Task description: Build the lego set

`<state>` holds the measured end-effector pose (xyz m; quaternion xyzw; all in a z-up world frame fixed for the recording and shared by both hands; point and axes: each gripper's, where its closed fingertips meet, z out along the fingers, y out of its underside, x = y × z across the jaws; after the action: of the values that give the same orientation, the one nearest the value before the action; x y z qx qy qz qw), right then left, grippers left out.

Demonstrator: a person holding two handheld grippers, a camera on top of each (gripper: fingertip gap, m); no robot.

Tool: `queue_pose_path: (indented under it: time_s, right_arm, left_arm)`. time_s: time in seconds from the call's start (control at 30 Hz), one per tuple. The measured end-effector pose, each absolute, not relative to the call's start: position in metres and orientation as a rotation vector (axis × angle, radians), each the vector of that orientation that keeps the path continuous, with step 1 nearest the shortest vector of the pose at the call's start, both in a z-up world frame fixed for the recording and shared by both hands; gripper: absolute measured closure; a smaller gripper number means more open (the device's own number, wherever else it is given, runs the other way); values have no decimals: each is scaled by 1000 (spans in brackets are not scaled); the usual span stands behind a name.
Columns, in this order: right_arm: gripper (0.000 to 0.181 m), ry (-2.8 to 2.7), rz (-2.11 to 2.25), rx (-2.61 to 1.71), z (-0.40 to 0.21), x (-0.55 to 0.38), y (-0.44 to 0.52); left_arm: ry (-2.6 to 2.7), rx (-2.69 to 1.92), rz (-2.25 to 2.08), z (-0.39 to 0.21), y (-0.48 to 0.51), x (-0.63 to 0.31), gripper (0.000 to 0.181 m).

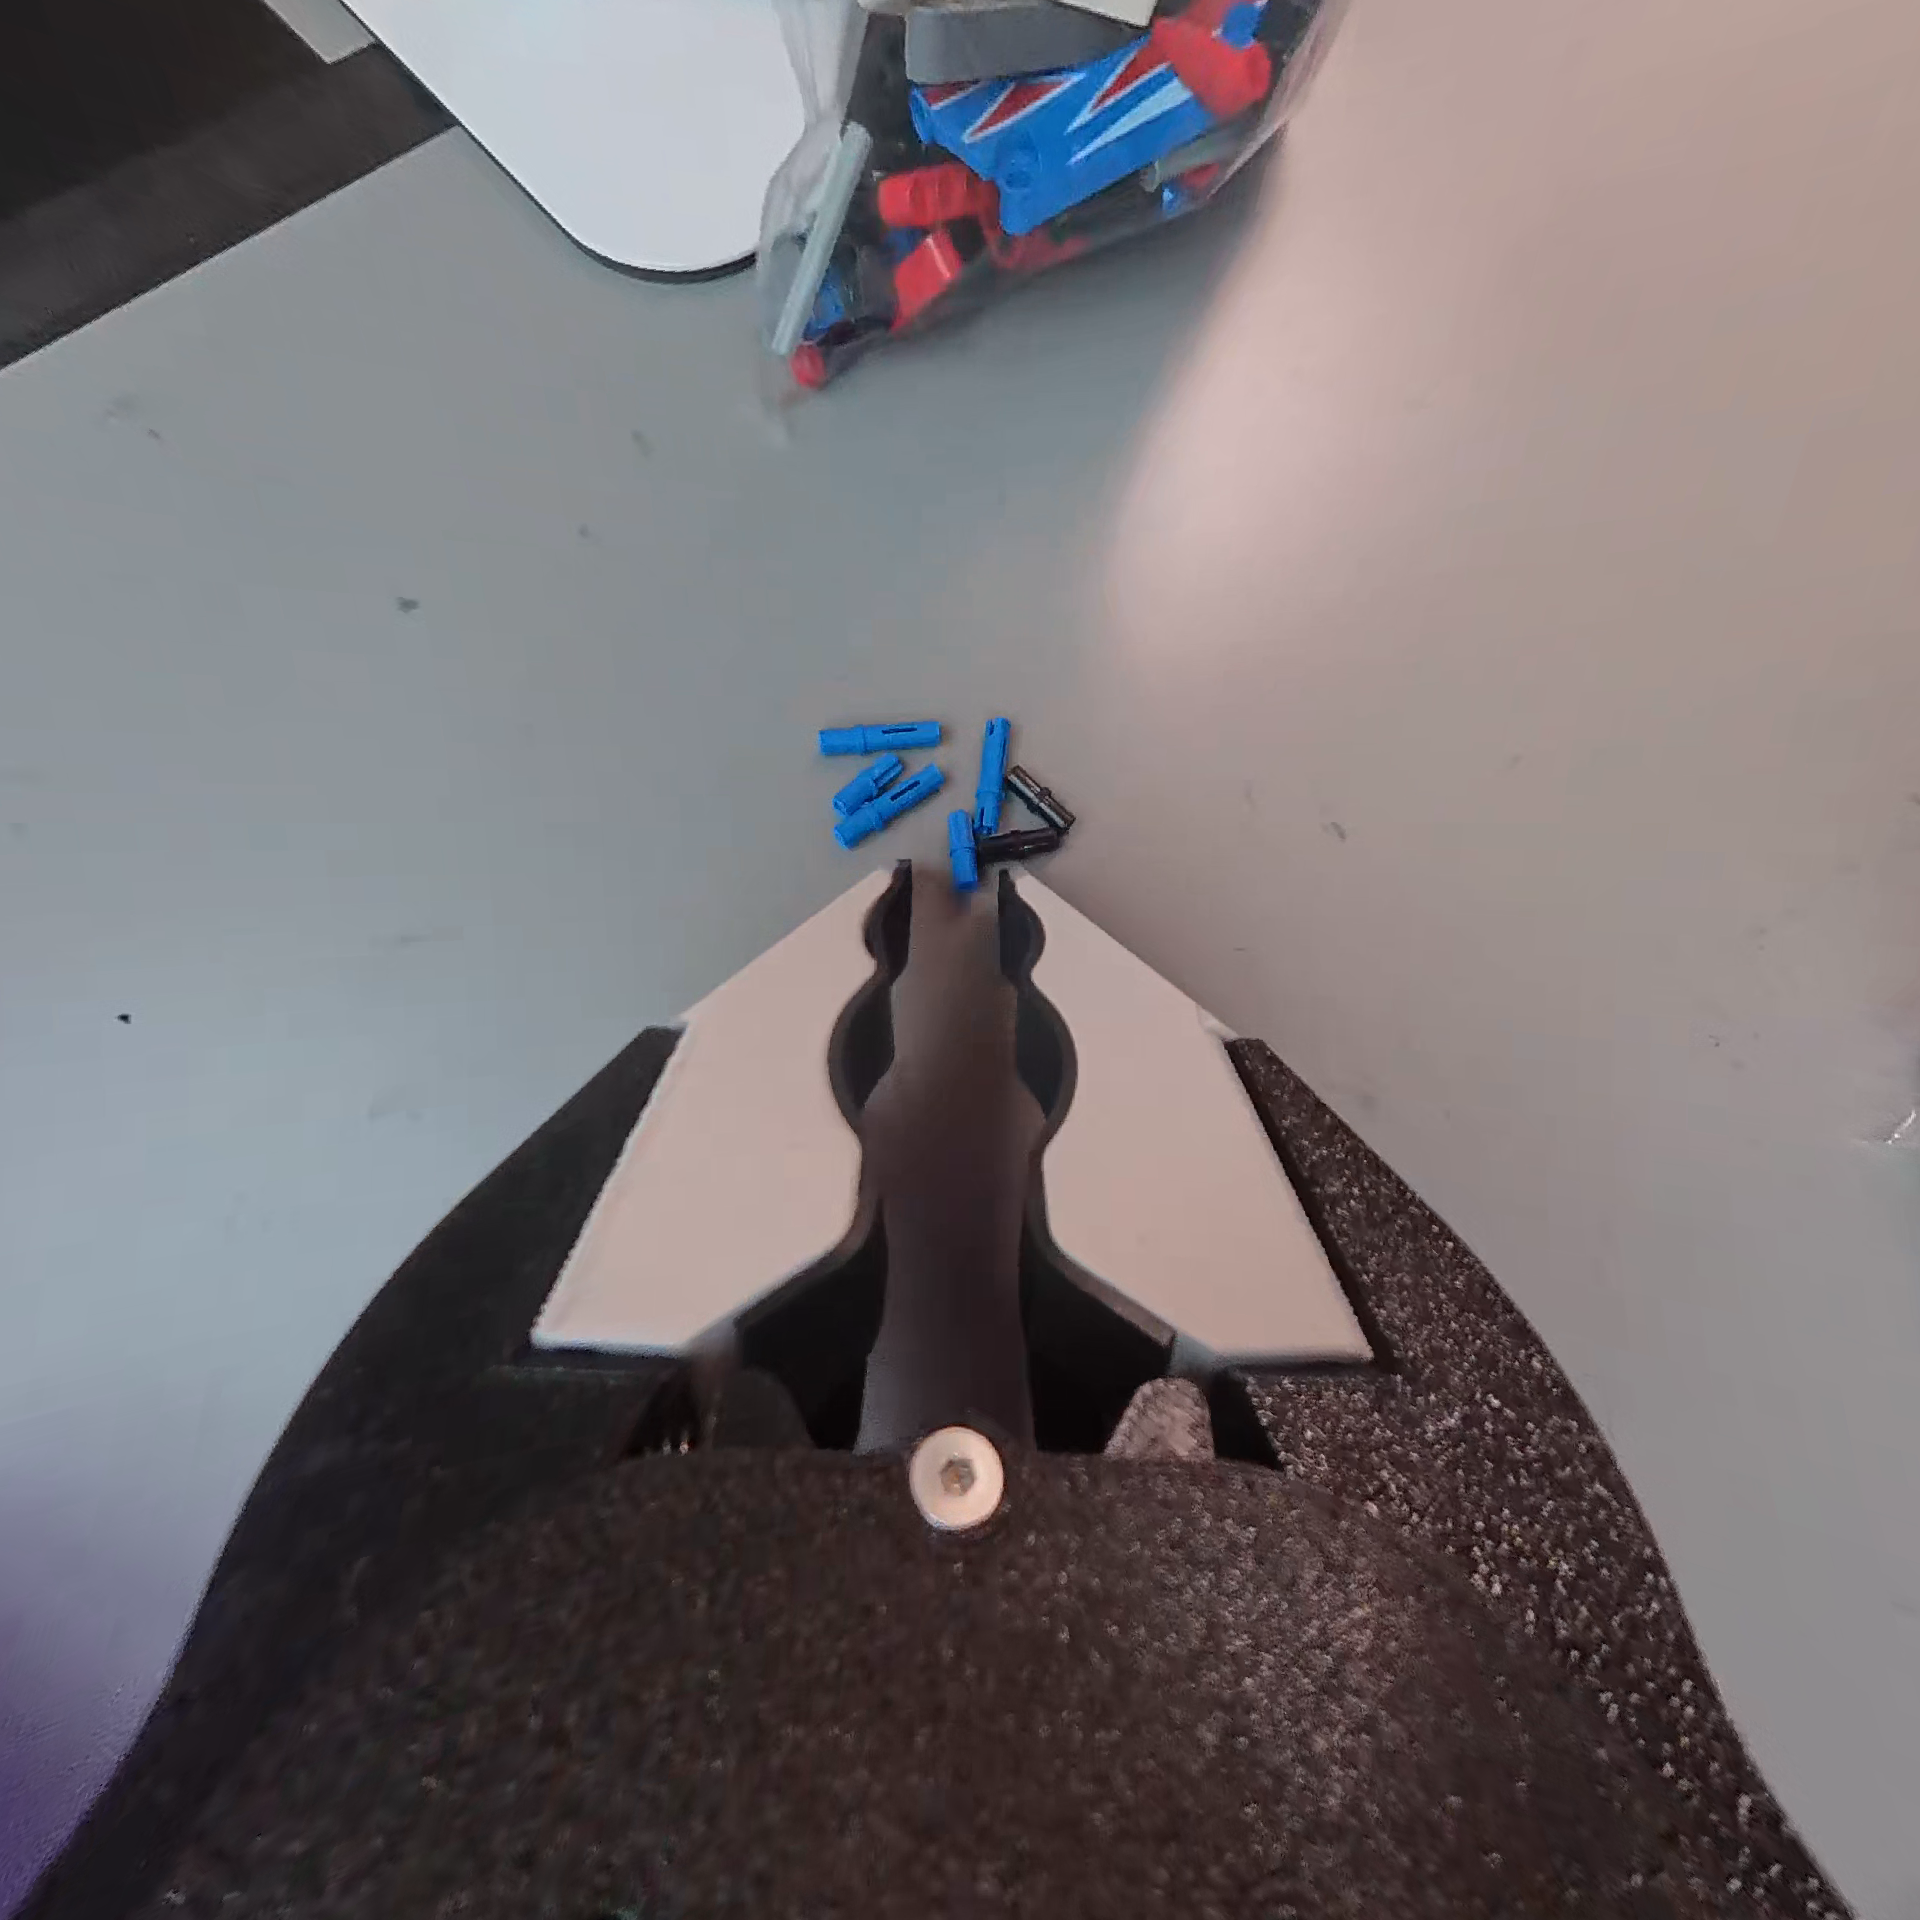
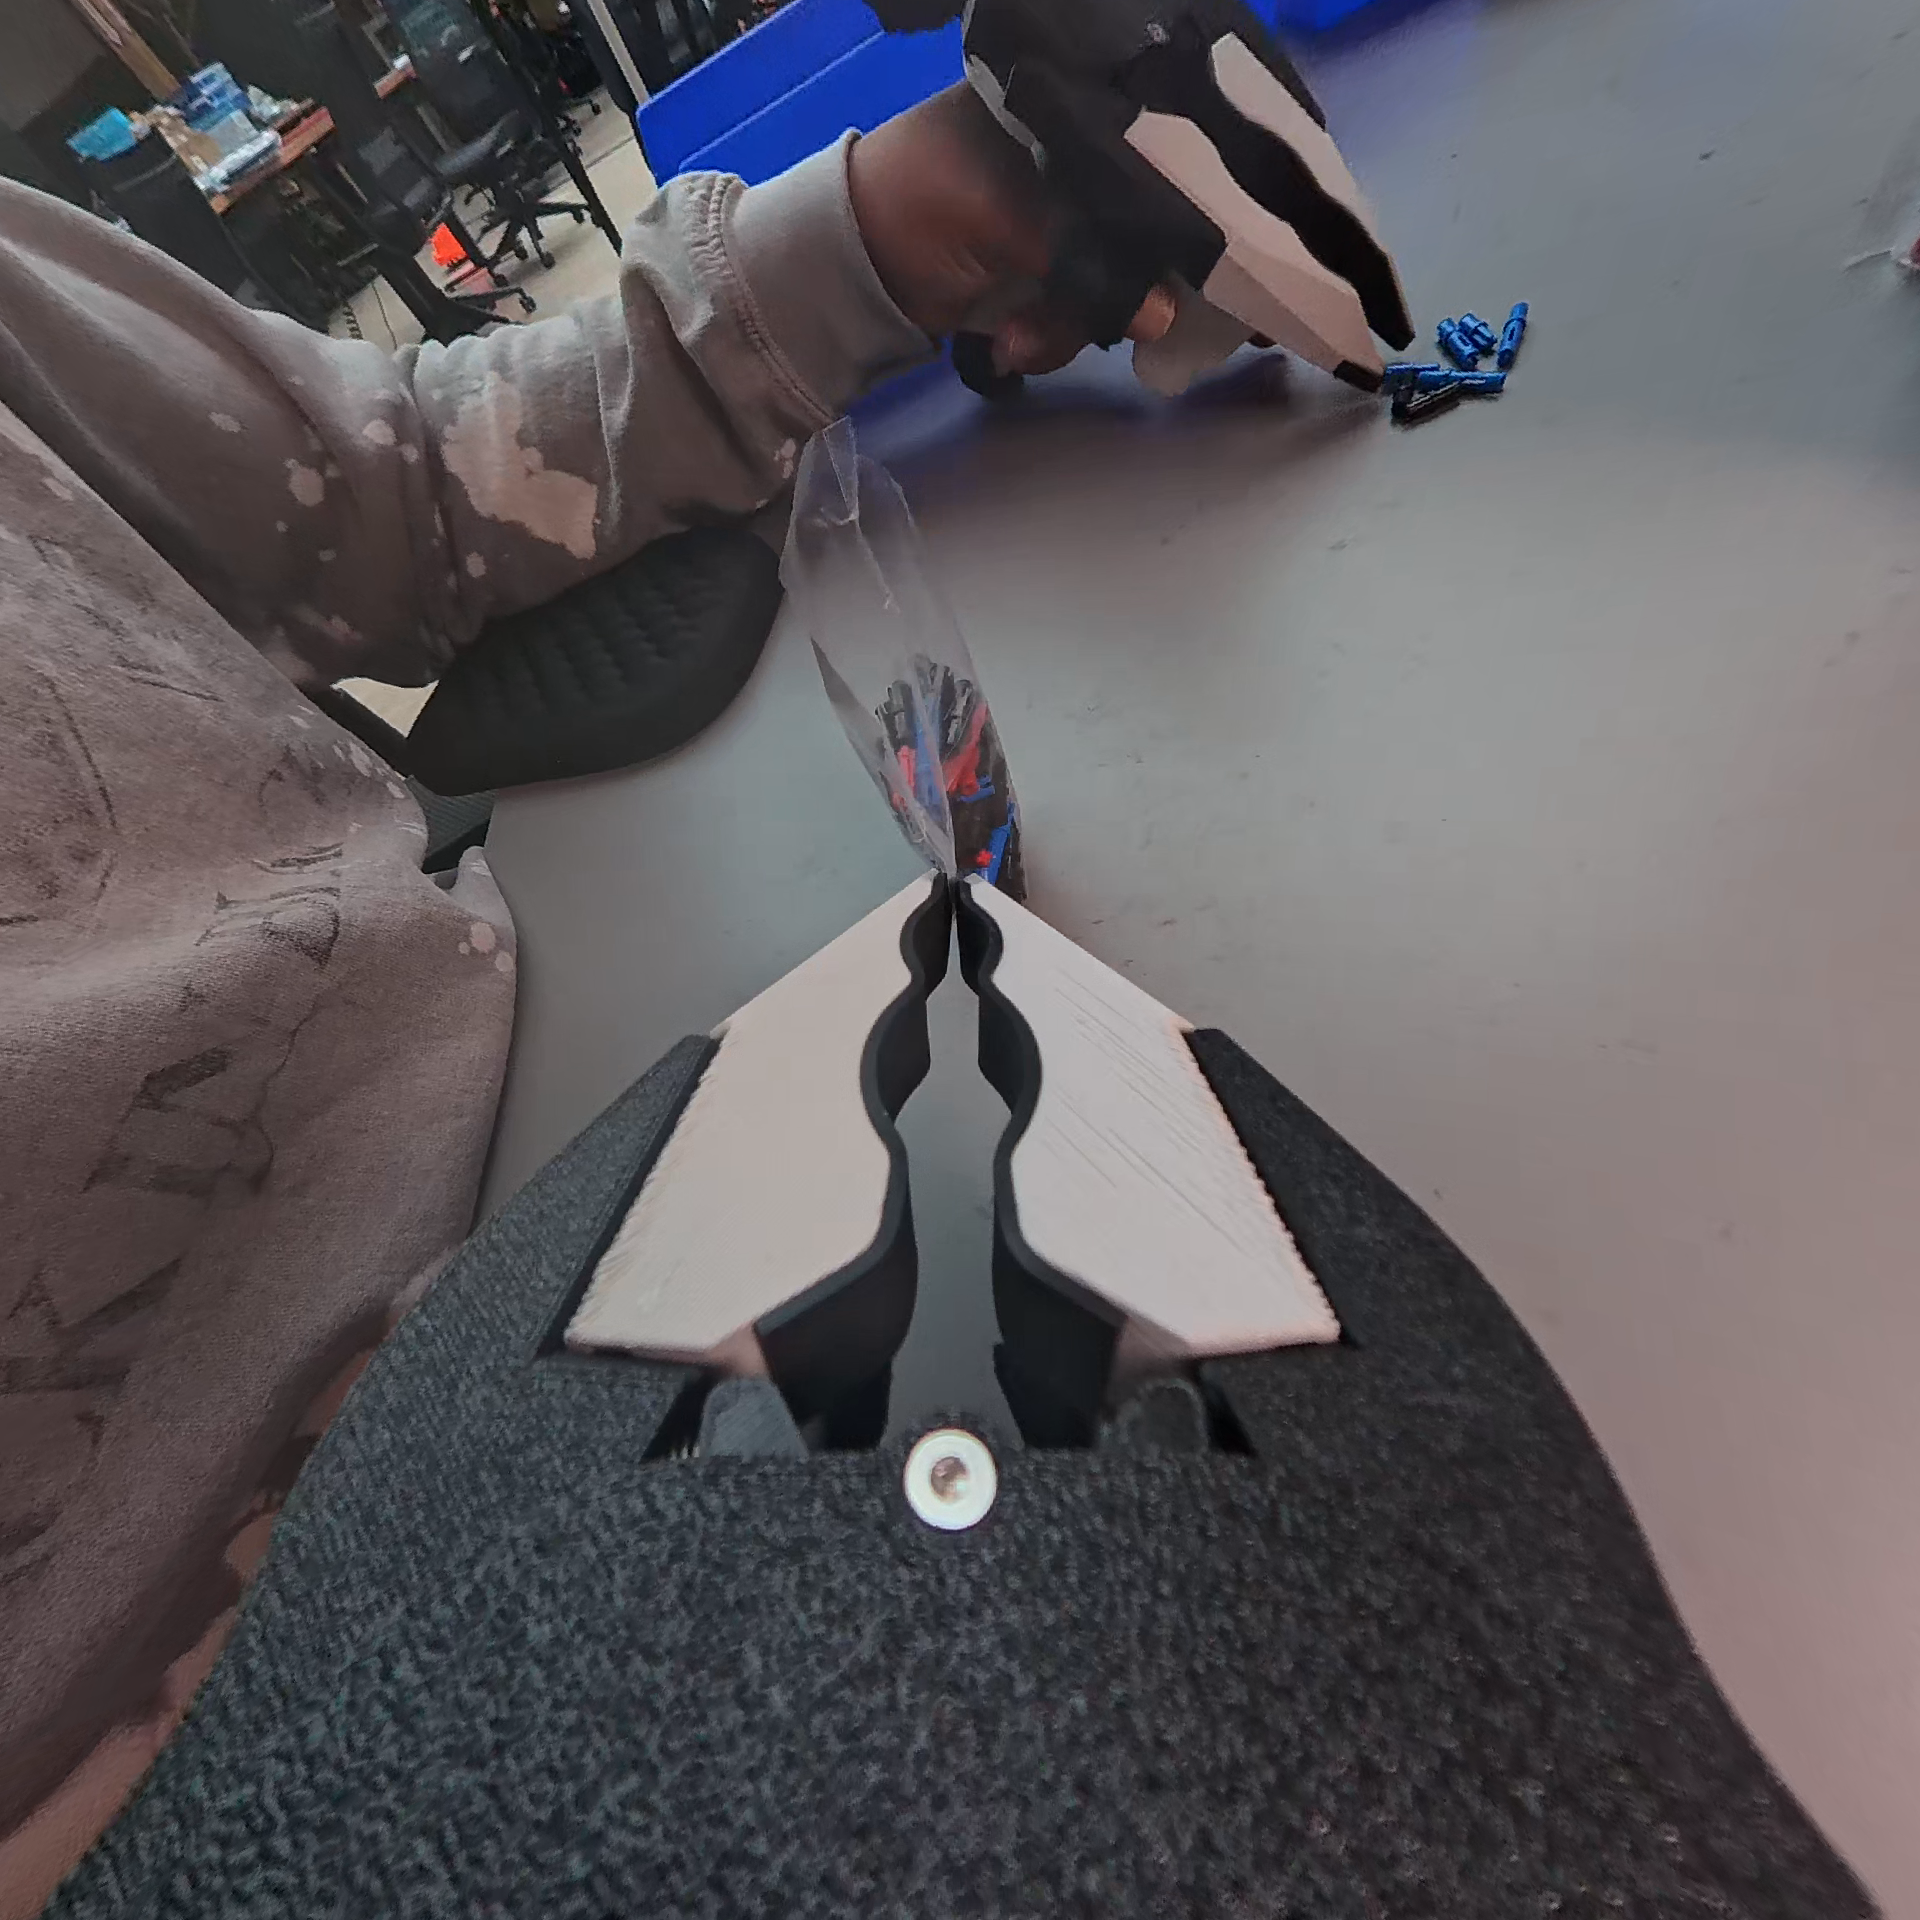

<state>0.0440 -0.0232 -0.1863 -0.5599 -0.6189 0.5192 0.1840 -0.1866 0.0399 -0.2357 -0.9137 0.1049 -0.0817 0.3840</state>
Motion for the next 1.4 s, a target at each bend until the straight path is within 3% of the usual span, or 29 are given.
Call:
queue_pose_path:
  time_s: [0.33, 0.53, 0.63, 0.87, 1.0, 1.13, 1.4]
  right_arm:
    - [181, -1748, 1452, -1575, -186, 45, -22]
    - [181, -1742, 1450, -1583, -187, 44, -21]
    - [181, -1740, 1447, -1583, -187, 44, -20]
    - [181, -1739, 1436, -1580, -187, 44, -20]
    - [181, -1741, 1441, -1579, -187, 44, -21]
    - [181, -1746, 1446, -1576, -187, 44, -21]
    - [181, -1746, 1452, -1577, -187, 44, -22]
  left_arm:
    - [334, -2329, -166, -234, 36, -184, 177]
    - [652, -1932, -636, -138, -2, -77, 177]
    - [845, -1830, -732, -119, -28, -25, 177]
    - [952, -1878, -718, -136, -36, -2, 165]
    - [585, -1982, -584, -141, 3, -69, 165]
    - [246, -2202, -331, -192, 26, -155, 161]
    - [260, -2343, -198, -236, 38, -165, 164]
